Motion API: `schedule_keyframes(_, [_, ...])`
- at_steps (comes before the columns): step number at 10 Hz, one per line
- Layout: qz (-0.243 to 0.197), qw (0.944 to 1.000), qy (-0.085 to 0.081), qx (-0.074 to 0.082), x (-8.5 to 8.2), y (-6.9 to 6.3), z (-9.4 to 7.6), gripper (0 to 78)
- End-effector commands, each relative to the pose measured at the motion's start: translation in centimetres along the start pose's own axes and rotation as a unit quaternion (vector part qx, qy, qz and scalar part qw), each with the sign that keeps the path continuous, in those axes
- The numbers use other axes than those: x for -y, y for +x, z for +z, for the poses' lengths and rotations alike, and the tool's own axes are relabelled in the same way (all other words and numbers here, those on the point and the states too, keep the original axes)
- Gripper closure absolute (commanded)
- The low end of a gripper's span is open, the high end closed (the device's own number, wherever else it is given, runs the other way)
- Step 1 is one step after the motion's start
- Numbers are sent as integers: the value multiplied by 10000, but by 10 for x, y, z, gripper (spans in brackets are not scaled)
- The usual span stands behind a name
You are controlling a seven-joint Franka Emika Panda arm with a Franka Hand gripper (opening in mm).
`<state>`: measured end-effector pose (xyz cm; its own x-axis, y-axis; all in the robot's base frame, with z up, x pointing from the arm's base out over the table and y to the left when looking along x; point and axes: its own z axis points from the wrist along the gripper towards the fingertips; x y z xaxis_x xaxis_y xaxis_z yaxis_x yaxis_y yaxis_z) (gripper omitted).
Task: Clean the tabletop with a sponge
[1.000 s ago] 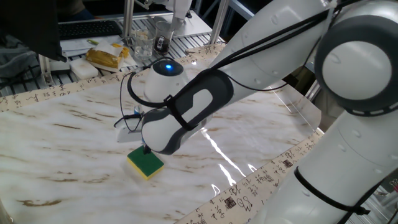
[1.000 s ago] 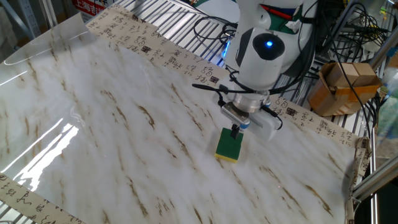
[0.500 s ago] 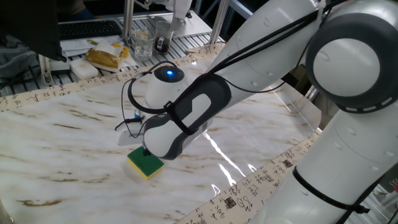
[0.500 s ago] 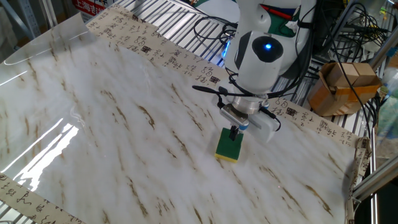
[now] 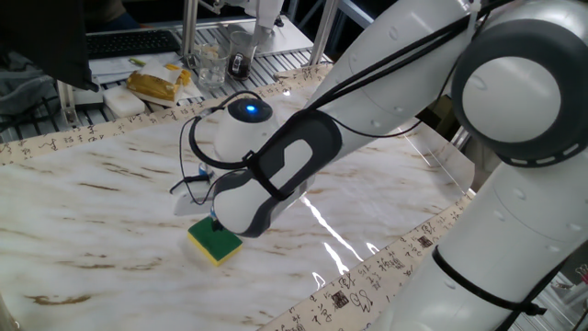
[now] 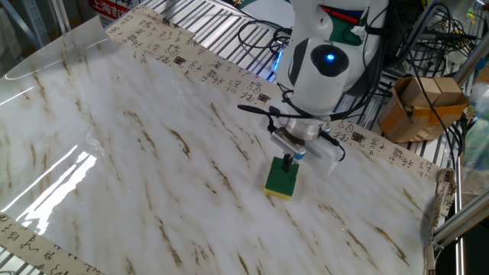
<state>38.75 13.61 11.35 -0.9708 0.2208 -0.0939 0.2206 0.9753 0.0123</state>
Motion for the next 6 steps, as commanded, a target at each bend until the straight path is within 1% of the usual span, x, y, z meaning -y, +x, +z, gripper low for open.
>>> schedule_keyframes(1, [202,9996,-69,-184,0,-1,-1,776])
schedule_keyframes(2, [256,9990,-92,-366,0,-1,-1,776])
schedule_keyframes(3, [239,9983,-31,-528,0,-1,-1,776])
schedule_keyframes(4, [216,9980,-18,-593,0,-1,-1,776])
schedule_keyframes(6, [175,9983,-5,-563,0,-1,-1,776])
